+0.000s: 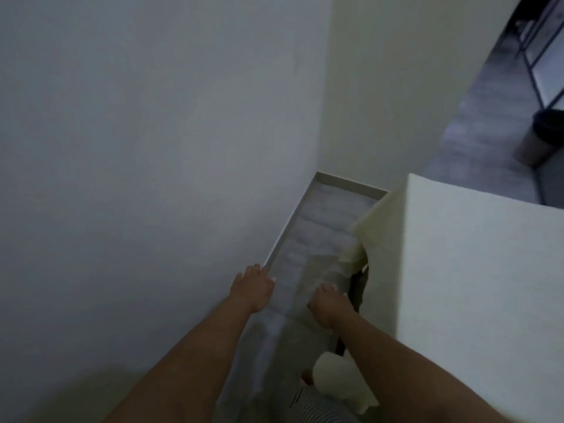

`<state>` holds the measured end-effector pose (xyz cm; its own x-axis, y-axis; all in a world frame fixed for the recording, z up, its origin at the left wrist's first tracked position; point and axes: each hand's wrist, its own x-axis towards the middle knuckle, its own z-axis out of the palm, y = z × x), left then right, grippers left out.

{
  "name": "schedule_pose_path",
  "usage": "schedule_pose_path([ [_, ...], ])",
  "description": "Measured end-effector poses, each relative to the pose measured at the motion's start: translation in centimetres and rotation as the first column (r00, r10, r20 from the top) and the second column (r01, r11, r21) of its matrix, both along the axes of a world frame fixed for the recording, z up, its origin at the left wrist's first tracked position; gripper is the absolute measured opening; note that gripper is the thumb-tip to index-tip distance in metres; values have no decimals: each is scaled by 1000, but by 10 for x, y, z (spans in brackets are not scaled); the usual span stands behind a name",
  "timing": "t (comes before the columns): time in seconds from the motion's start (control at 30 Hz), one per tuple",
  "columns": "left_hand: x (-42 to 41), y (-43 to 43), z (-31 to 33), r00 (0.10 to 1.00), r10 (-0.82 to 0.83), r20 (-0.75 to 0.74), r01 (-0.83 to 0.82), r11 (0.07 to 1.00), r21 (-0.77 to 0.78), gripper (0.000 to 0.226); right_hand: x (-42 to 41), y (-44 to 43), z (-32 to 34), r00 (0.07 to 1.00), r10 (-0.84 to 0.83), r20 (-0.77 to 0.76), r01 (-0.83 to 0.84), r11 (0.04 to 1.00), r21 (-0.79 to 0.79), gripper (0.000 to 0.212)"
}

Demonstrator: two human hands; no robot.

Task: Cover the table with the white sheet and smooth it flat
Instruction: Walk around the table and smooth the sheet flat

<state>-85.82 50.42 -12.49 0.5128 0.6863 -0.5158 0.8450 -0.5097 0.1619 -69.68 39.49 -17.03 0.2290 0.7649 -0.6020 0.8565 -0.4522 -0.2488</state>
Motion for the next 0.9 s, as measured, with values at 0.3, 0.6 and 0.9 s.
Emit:
schedule_pose_path([
  [0.3,72,70,-7,941,-337,6,337,941,28,51,32,32,9,945,-326,-37,326,945,-3,60],
  [0.6,175,95,-8,630,-766,128,759,642,106,54,-6,3,-6,635,-773,-23,769,634,-77,63],
  [0.9,216,5,29,95,-973,208,930,162,331,59,-64,-26,7,213,-977,-27,977,212,23,58],
])
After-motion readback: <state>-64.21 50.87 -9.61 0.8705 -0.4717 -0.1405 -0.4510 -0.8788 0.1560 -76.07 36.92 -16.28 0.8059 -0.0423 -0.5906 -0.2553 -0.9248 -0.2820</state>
